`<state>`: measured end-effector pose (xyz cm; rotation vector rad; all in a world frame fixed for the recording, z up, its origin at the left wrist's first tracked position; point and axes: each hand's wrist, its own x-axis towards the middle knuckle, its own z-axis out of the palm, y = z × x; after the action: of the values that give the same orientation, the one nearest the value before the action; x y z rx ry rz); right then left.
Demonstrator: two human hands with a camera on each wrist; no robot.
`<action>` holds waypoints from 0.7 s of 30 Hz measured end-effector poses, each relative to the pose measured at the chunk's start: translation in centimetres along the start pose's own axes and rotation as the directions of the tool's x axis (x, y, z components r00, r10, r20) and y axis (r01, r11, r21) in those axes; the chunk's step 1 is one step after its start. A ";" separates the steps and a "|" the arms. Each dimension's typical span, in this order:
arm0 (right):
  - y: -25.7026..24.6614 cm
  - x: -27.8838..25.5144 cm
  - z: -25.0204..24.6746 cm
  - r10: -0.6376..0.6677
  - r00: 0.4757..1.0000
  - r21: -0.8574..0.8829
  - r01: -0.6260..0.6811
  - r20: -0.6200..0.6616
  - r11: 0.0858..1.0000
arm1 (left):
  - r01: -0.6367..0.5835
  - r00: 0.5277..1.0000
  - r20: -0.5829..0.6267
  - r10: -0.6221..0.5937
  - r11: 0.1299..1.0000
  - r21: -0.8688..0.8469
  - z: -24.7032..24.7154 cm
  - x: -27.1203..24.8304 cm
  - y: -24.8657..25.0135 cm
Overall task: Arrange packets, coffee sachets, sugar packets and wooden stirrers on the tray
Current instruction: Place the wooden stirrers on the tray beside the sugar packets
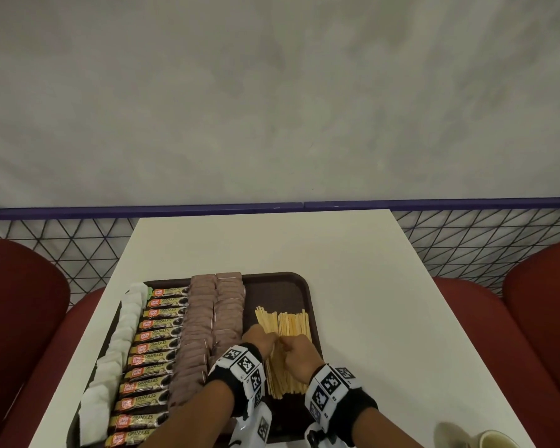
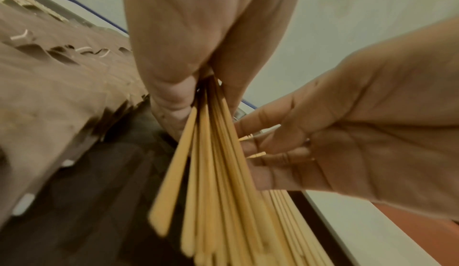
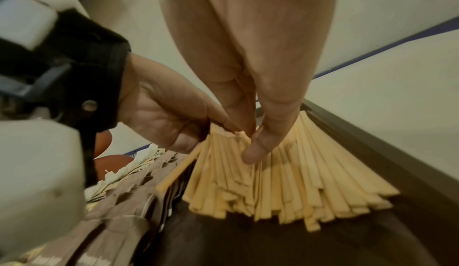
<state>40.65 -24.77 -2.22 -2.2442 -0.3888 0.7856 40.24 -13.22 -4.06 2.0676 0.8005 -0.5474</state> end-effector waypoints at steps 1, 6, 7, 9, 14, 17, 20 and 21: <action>-0.2 -0.1 0.1 0.005 1.000 0.007 -0.005 0.003 1.000 | 0.015 1.000 0.007 -0.015 1.000 0.001 -0.3 -0.3 0.2; -0.6 -0.2 0.4 -0.002 1.000 -0.010 0.002 0.005 1.000 | 0.036 0.999 0.039 -0.036 0.999 0.015 -0.9 -0.5 0.0; -0.7 -0.2 0.5 0.002 1.000 -0.009 -0.002 0.007 1.000 | 0.035 0.999 0.033 -0.035 0.999 0.011 -1.0 -0.5 0.0; -0.8 -0.1 0.7 0.014 1.000 -0.022 -0.013 0.013 1.000 | 0.052 0.998 0.032 -0.052 0.999 0.001 -1.2 -0.6 -0.1; -1.1 0.0 0.9 -0.016 0.999 -0.083 0.018 0.028 0.996 | 0.095 0.994 0.061 -0.089 0.989 -0.115 -1.8 -0.8 -0.2; -1.4 0.0 1.0 -0.037 0.998 -0.156 0.046 0.059 0.987 | 0.064 0.997 0.051 -0.055 0.979 -0.192 -1.8 -0.8 -0.2; -1.6 -0.1 1.3 -0.053 0.996 -0.204 0.066 0.068 0.977 | 0.075 0.996 0.069 -0.060 0.965 -0.252 -2.4 -1.8 0.3; -1.6 -0.2 1.4 -0.062 0.995 -0.215 0.077 0.079 0.974 | 0.086 0.996 0.059 -0.073 0.961 -0.262 -2.4 -1.5 -0.1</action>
<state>39.55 -23.01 -1.74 -2.3943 -0.6110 0.8226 39.35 -11.76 -1.80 1.7777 0.8810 -0.5031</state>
